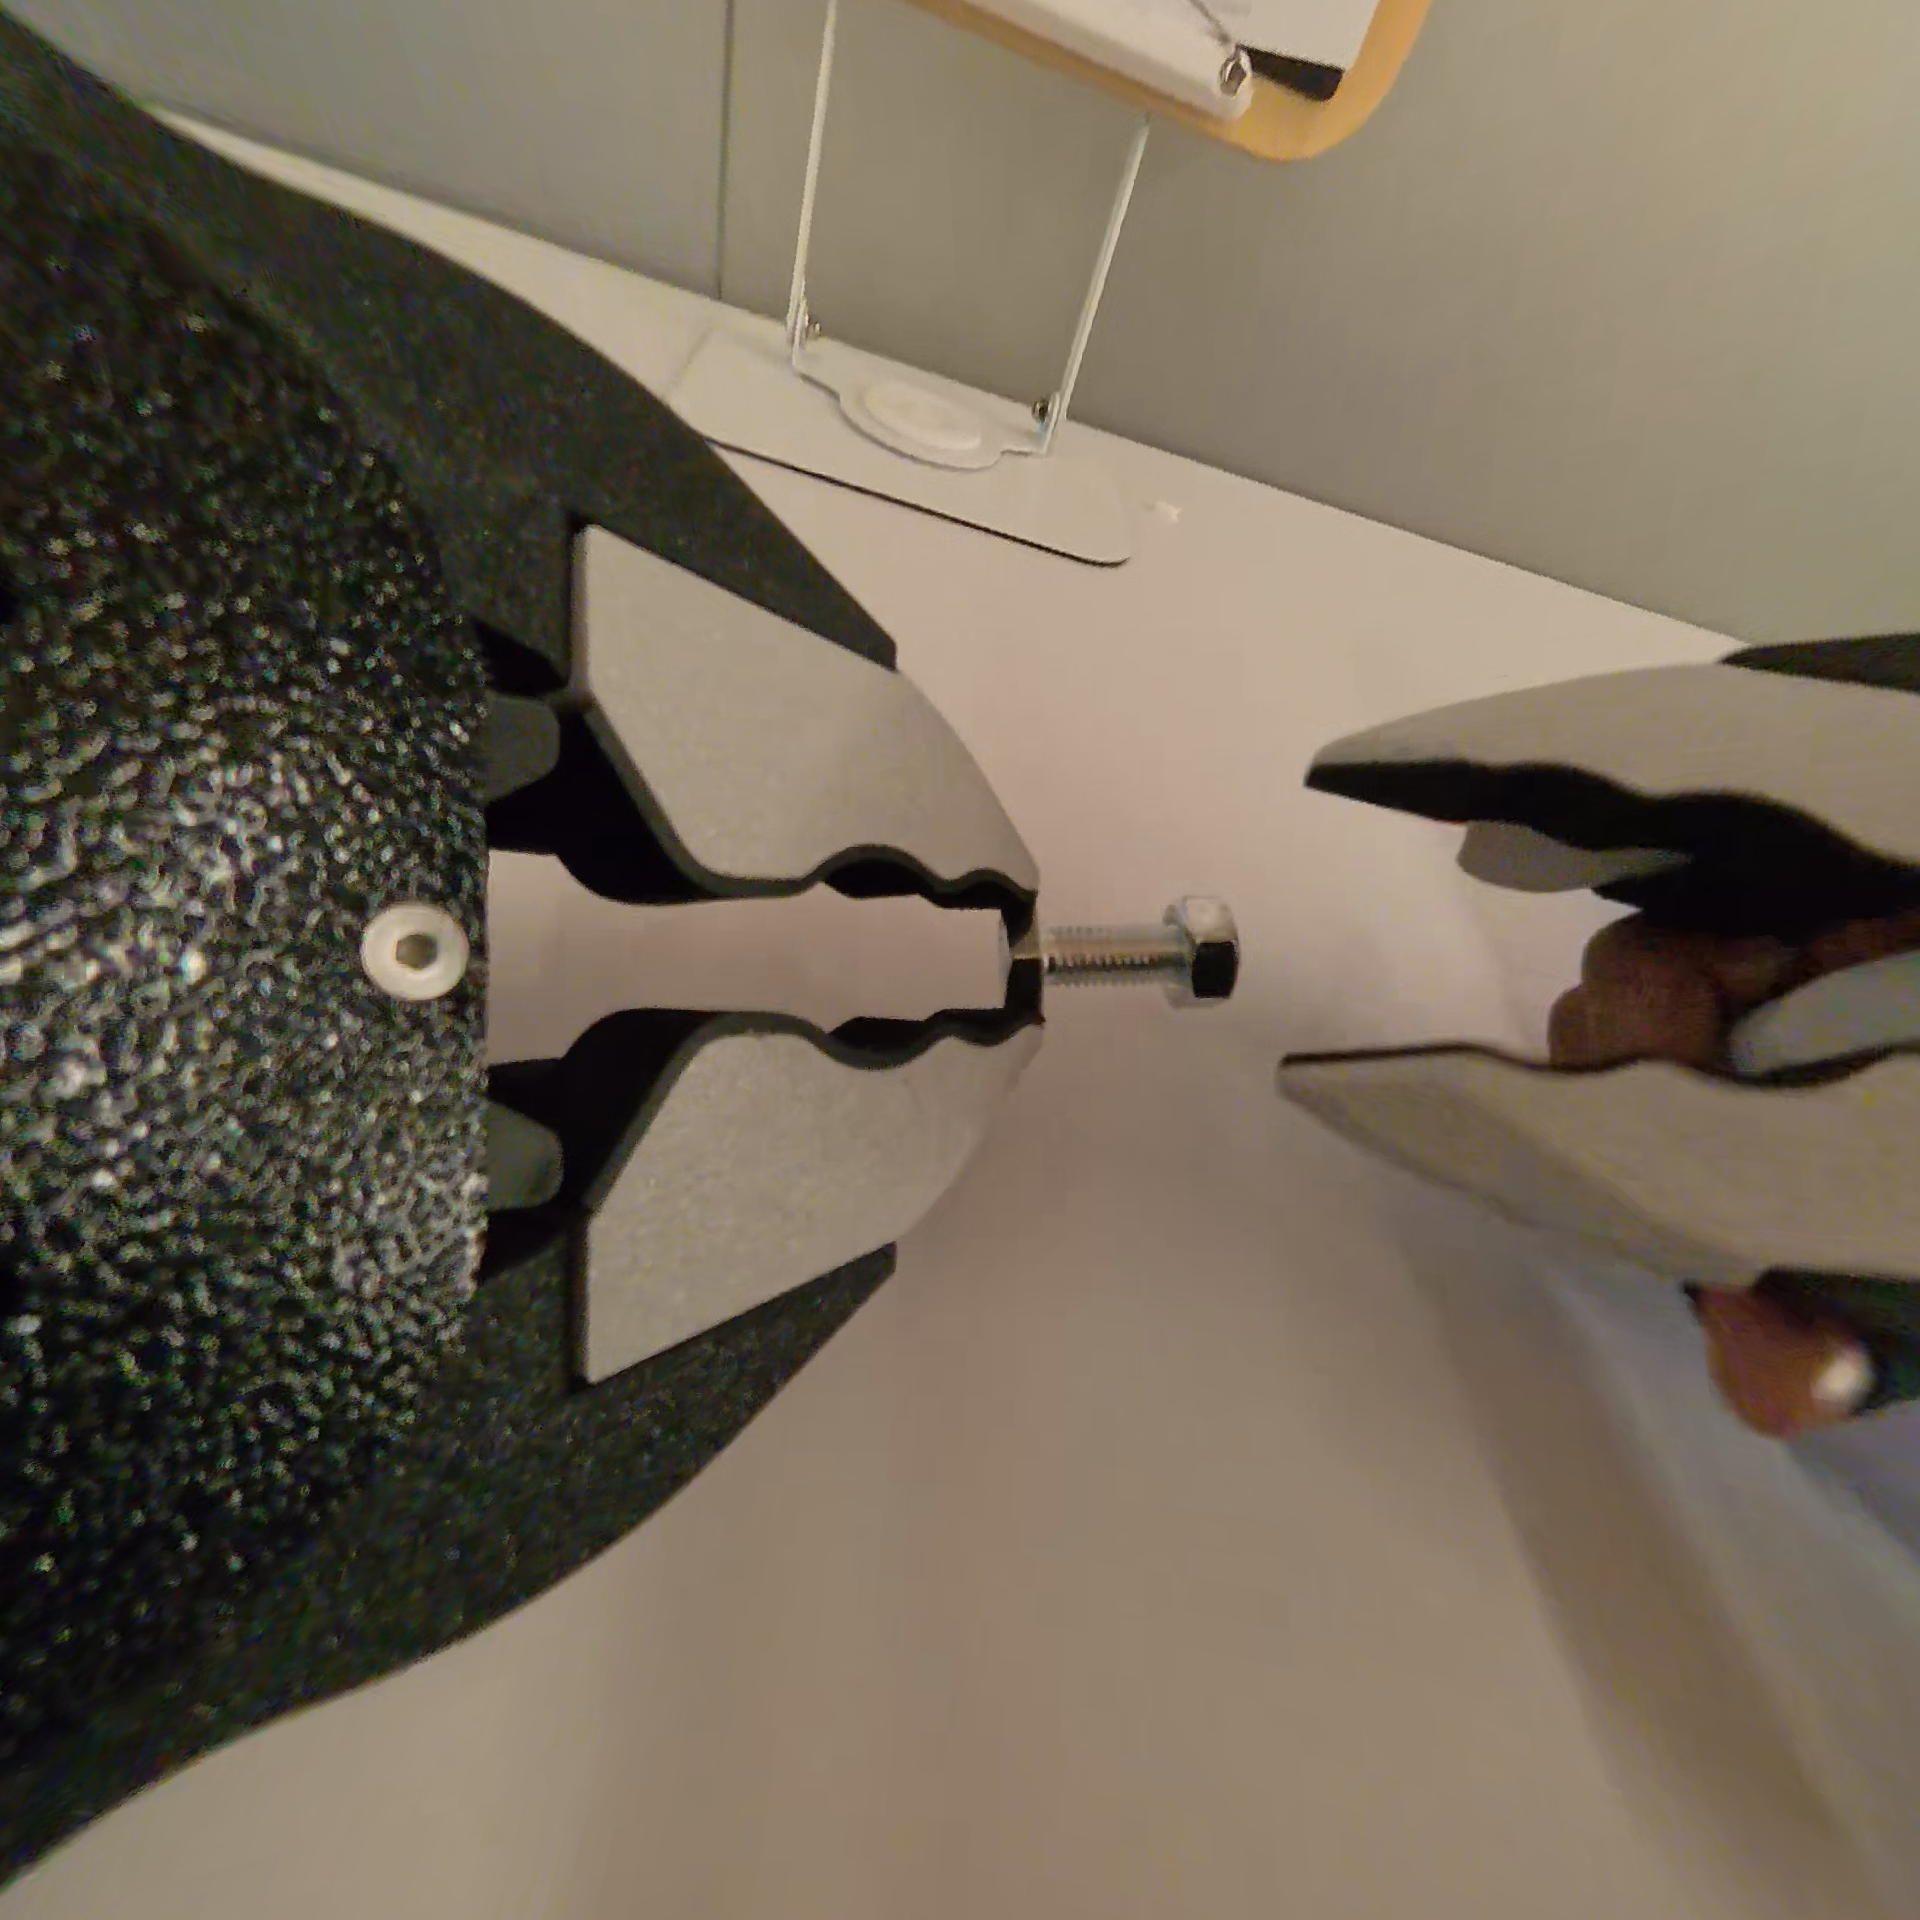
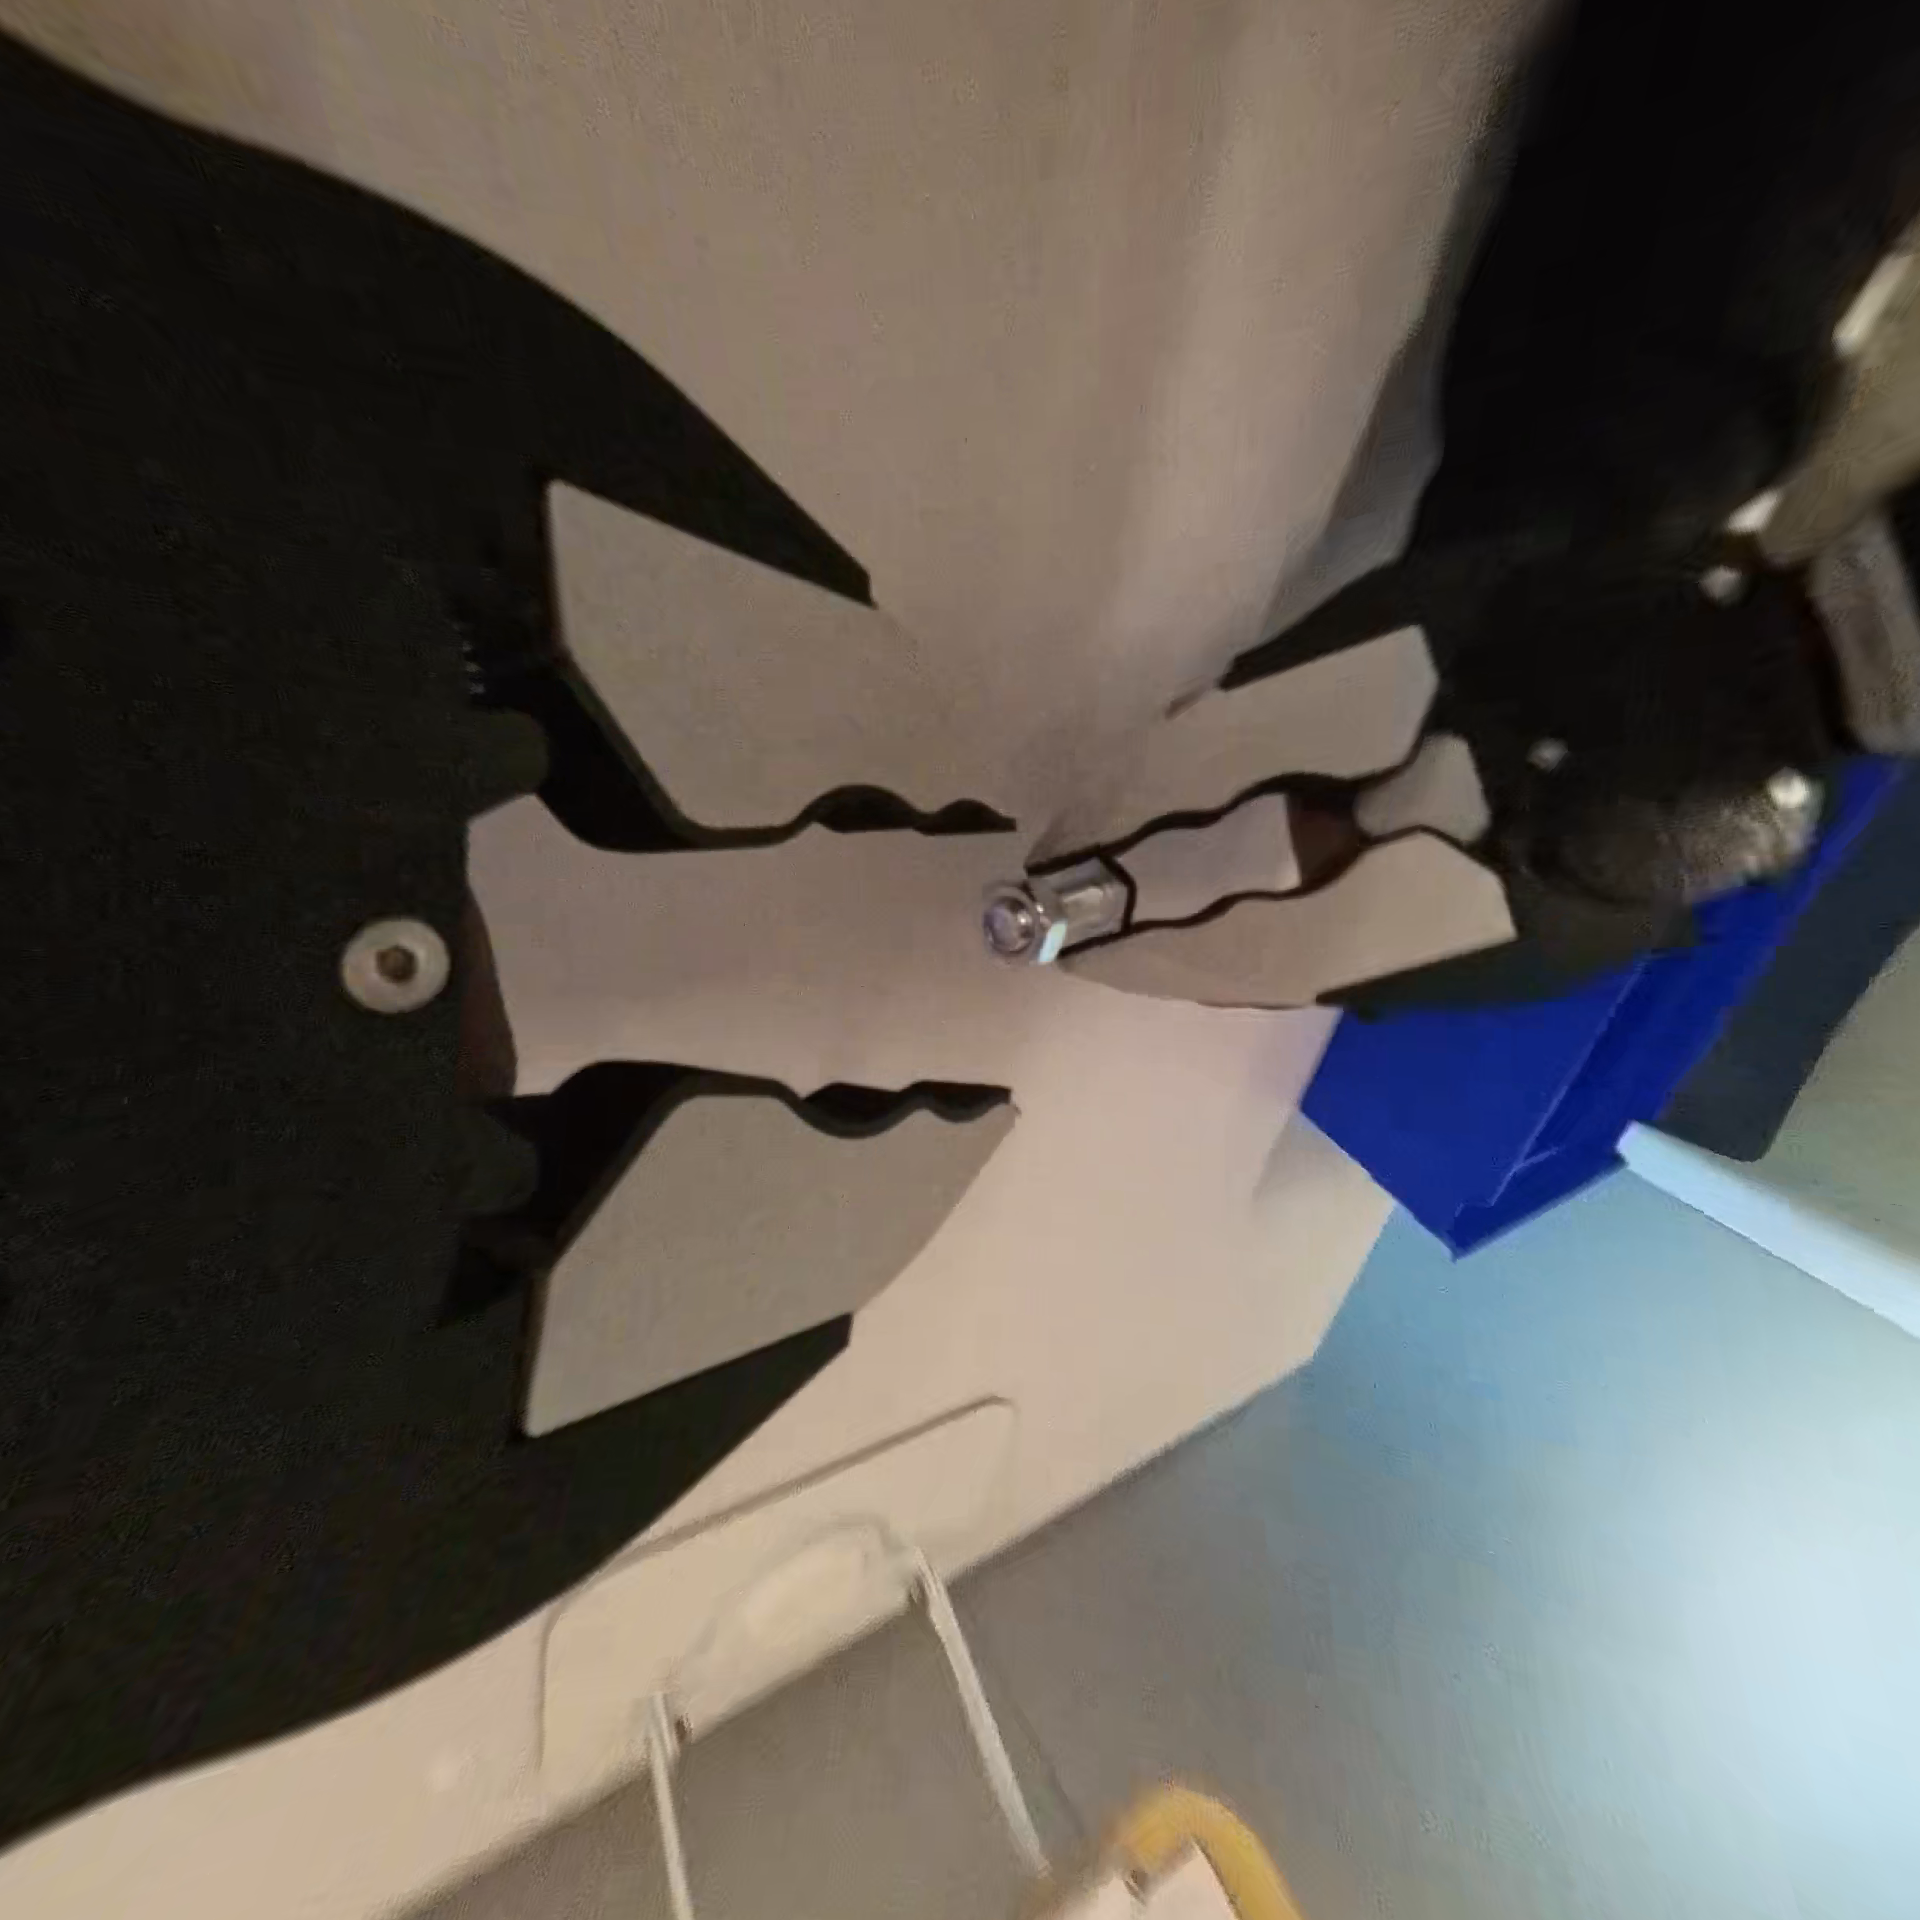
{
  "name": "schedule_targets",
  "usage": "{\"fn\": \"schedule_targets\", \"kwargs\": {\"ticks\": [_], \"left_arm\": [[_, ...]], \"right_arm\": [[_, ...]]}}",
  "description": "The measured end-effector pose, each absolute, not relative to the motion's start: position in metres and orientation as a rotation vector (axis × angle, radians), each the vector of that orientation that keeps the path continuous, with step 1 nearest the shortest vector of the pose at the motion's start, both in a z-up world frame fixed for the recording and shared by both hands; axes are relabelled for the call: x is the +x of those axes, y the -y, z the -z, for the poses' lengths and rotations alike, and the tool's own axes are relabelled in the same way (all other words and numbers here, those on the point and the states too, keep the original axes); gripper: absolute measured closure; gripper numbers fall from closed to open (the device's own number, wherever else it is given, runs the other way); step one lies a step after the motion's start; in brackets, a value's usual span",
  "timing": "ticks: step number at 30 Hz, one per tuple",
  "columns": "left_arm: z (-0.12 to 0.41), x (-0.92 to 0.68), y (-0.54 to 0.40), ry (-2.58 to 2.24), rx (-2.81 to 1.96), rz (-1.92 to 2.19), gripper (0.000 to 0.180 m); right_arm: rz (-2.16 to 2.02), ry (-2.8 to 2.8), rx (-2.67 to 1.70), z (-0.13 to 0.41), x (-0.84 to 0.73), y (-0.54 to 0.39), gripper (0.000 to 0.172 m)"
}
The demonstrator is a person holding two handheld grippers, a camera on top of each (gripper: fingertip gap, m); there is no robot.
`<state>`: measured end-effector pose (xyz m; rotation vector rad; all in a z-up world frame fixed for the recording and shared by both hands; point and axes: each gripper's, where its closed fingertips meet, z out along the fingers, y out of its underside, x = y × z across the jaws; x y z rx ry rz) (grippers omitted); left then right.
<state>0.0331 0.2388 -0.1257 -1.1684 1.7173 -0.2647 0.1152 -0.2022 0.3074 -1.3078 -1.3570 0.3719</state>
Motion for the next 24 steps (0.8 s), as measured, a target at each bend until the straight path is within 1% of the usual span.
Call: {"fn": "schedule_targets", "kwargs": {"ticks": [1,3,4,5,7,9,11,12,14,16,19,21,24], "left_arm": [[0.126,0.034,-0.237,-1.72,-1.173,0.287,0.163],[0.127,0.035,-0.234,-1.728,-1.174,0.316,0.163],[0.128,0.035,-0.232,-1.733,-1.169,0.318,0.163],[0.129,0.036,-0.23,-1.742,-1.159,0.311,0.163],[0.131,0.036,-0.232,-1.763,-1.126,0.235,0.163],[0.133,0.035,-0.235,-1.784,-1.065,0.124,0.163],[0.133,0.035,-0.235,-1.808,-0.985,0.018,0.163],[0.132,0.035,-0.234,-1.806,-0.961,-0.004,0.163],[0.127,0.036,-0.235,-1.785,-0.979,0.014,0.163],[0.126,0.033,-0.24,-1.766,-1.019,0.021,0.163],[0.126,0.031,-0.243,-1.74,-1.103,0.105,0.163],[0.126,0.031,-0.243,-1.728,-1.139,0.16,0.163],[0.126,0.033,-0.239,-1.724,-1.163,0.233,0.163]], "right_arm": [[-0.296,1.395,-1.269,-0.304,0.113,0.203,0.127],[-0.213,1.441,-1.239,-0.296,0.109,0.204,0.133],[-0.207,1.453,-1.242,-0.293,0.107,0.205,0.141],[-0.217,1.451,-1.259,-0.292,0.106,0.206,0.153],[-0.33,1.418,-1.397,-0.288,0.105,0.205,0.154],[-0.639,1.285,-1.674,-0.284,0.104,0.208,0.154],[-1.077,1.069,-1.912,-0.285,0.102,0.215,0.154],[-1.245,0.986,-1.944,-0.289,0.102,0.217,0.154],[-1.373,0.881,-1.902,-0.297,0.105,0.21,0.151],[-1.216,0.911,-1.793,-0.303,0.11,0.199,0.135],[-0.722,1.126,-1.578,-0.305,0.114,0.191,0.126],[-0.421,1.281,-1.391,-0.304,0.111,0.196,0.126],[-0.21,1.405,-1.234,-0.298,0.101,0.205,0.132]]}}
